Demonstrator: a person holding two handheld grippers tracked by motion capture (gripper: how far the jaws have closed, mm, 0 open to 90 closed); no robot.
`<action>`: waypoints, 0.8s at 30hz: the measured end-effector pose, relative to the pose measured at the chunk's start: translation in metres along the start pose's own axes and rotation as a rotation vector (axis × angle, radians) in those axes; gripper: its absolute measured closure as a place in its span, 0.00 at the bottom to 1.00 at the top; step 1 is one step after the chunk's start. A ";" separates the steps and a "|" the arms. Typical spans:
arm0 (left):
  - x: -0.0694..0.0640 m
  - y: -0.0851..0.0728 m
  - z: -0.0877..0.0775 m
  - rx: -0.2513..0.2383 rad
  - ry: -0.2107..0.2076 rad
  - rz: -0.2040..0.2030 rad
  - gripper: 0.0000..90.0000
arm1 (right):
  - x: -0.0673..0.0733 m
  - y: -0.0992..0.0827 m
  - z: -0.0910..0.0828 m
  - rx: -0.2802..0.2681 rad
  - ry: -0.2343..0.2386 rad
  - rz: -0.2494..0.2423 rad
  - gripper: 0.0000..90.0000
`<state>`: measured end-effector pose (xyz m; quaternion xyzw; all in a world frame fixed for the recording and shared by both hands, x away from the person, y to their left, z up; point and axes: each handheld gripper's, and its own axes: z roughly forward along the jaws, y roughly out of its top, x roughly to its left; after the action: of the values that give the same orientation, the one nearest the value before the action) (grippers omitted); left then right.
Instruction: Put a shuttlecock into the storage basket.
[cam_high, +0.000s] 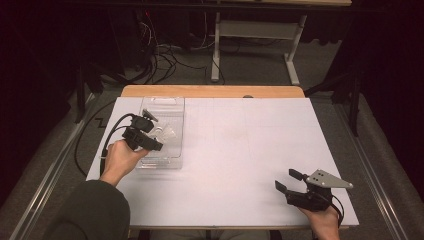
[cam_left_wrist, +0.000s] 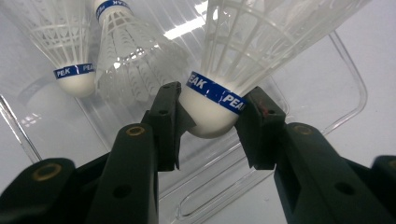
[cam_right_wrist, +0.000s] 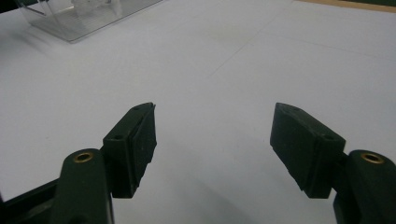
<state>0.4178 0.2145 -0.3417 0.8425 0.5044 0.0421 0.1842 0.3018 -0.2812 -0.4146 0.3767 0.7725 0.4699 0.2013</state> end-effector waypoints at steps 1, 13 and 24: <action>0.001 0.000 0.001 0.002 0.000 -0.004 0.69 | 0.000 0.000 0.000 0.000 0.000 0.000 0.36; 0.003 -0.001 0.005 0.020 -0.002 0.000 0.60 | 0.000 0.000 0.001 0.000 0.002 -0.002 0.36; 0.001 -0.003 -0.001 -0.004 -0.012 -0.002 0.46 | 0.000 0.000 0.001 0.000 0.003 -0.002 0.36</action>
<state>0.4154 0.2172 -0.3423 0.8419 0.5041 0.0377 0.1888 0.3020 -0.2807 -0.4149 0.3753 0.7732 0.4702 0.2006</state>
